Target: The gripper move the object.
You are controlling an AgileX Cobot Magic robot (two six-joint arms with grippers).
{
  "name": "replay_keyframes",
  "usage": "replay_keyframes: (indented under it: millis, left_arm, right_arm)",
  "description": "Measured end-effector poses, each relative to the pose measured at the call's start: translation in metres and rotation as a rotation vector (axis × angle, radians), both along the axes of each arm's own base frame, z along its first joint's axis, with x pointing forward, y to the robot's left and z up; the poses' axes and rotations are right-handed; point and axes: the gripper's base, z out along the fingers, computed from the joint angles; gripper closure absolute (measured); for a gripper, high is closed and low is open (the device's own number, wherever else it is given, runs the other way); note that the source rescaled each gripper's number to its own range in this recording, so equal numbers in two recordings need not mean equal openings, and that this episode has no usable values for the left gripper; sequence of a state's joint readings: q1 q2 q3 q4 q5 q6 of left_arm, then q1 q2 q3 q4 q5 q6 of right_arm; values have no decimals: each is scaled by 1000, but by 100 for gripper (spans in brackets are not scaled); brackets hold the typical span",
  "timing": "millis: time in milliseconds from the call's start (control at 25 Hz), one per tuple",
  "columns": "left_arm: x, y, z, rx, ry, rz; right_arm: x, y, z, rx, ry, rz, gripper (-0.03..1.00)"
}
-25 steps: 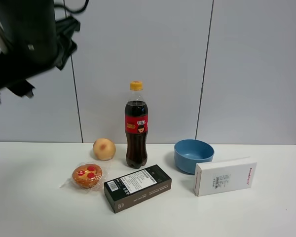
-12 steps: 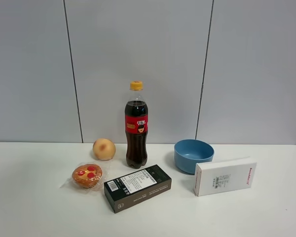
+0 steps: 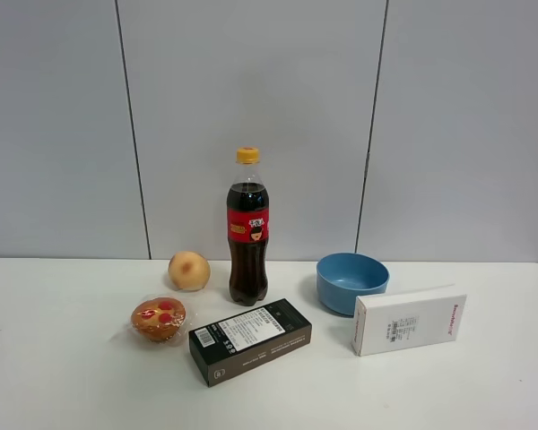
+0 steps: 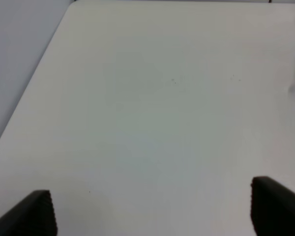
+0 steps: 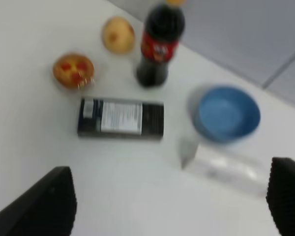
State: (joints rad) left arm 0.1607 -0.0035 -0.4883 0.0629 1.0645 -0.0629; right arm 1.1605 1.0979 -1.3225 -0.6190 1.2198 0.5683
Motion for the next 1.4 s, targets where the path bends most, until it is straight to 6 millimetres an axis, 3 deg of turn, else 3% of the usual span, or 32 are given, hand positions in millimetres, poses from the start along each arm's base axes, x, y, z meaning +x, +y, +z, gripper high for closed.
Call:
replay_keyframes:
  millis: [200, 480, 720, 880, 1040, 1160, 1400]
  left_arm:
    - [0, 0, 0, 0, 0, 0]
    - [0, 0, 0, 0, 0, 0]
    - [0, 0, 0, 0, 0, 0]
    - [0, 0, 0, 0, 0, 0]
    - [0, 0, 0, 0, 0, 0]
    - [0, 0, 0, 0, 0, 0]
    - [0, 0, 0, 0, 0, 0]
  right_arm:
    - [-29, -64, -23, 118, 31, -52, 13]
    - [-57, -106, -41, 212, 87, 11, 13]
    - [-55, -128, -43, 106, 22, -94, 13]
    - [-54, -147, -46, 44, 24, -310, 13]
    - [-66, -164, -46, 84, 11, -558, 13]
    - [-76, -165, -48, 152, -17, -613, 13]
    - [-92, -156, -94, 281, -86, -517, 13]
